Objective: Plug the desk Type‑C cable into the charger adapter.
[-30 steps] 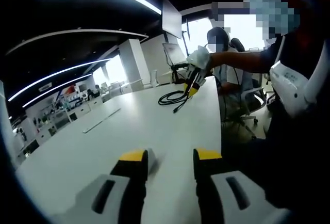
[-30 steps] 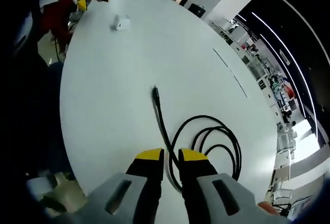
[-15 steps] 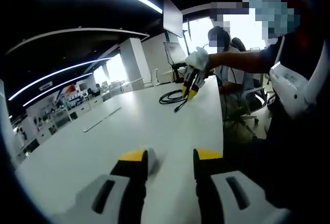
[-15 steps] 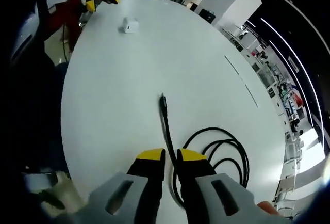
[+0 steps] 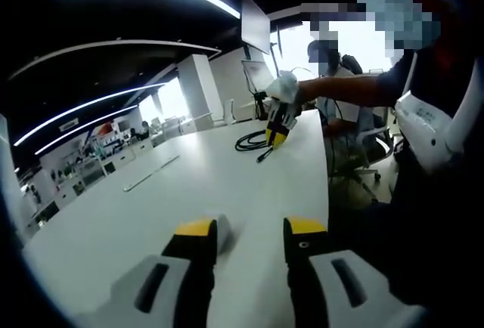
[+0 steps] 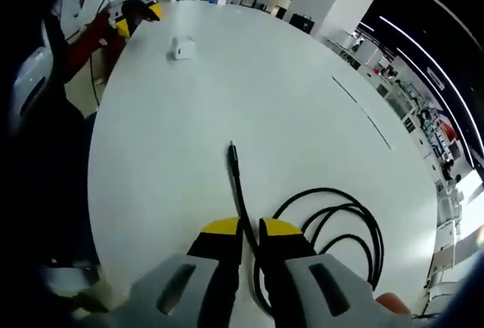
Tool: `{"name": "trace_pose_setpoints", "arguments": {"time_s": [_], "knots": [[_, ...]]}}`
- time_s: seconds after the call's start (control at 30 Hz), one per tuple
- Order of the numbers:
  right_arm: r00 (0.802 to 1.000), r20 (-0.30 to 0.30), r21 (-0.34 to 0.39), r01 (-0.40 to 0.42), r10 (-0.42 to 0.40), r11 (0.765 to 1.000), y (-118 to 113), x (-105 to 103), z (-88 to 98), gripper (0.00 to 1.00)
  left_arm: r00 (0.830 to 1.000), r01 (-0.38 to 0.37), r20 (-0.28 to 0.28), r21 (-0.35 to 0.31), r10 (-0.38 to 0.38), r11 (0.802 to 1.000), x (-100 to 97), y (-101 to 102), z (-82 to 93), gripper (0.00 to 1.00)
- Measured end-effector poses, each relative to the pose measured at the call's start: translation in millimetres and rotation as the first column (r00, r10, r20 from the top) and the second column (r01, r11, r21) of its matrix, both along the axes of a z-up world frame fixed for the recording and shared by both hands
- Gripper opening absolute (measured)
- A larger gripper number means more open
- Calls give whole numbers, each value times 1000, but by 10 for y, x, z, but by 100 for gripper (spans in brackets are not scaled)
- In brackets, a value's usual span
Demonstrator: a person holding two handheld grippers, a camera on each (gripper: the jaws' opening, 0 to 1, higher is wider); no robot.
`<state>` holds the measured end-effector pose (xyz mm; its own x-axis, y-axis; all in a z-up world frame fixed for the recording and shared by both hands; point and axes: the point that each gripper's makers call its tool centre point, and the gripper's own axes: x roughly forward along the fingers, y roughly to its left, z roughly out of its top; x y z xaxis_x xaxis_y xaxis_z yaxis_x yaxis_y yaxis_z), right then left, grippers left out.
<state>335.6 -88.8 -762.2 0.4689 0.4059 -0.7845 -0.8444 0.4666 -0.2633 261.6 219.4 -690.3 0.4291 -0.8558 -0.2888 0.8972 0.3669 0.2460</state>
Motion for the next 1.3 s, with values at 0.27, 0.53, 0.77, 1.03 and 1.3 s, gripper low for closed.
{"name": "trace_pose_setpoints", "arguments": {"time_s": [0.27,0.53,0.77,1.03,1.3], "knots": [[998,-28,60,54,-53,997,7,7,-14,3,1000,-2,0,-2,2,1000,2,0,-2,34],[996,-18,90,88,-87,992,49,-18,11,2,1000,-1,0,-6,1,1000,-4,-4,-11,34],[999,3,86,51,-52,995,186,-106,89,2,1000,-8,1,-8,8,1000,-6,23,-5,34],[999,33,72,-7,5,997,345,-166,166,2,1000,-12,6,-5,12,1000,2,46,1,34],[996,54,54,-69,66,996,521,-214,206,2,1000,-14,14,-3,14,1000,-10,57,32,34]]}}
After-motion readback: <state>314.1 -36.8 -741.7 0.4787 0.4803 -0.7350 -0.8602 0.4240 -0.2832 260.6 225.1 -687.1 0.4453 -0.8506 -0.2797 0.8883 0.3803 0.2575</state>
